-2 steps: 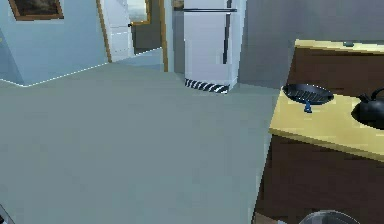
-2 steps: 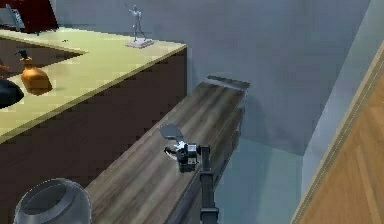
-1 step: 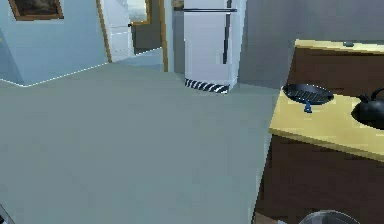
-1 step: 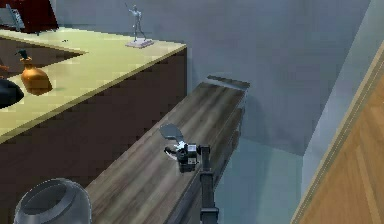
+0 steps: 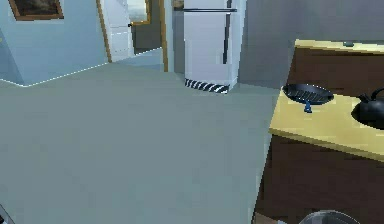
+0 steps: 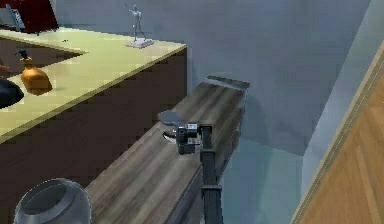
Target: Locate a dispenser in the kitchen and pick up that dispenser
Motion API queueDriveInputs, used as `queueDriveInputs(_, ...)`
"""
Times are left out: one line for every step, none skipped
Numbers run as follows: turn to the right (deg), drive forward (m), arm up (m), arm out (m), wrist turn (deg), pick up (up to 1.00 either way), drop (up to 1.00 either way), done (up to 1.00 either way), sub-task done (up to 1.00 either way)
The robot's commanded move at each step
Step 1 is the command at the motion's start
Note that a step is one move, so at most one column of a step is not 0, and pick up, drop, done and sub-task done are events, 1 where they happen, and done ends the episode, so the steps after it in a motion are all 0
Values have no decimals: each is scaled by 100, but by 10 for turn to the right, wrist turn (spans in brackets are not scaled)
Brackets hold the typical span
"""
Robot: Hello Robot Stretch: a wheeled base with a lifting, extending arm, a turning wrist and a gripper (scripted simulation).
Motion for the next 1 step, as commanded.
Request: queueDriveInputs(0,0,0,0,0,0,0,100,0)
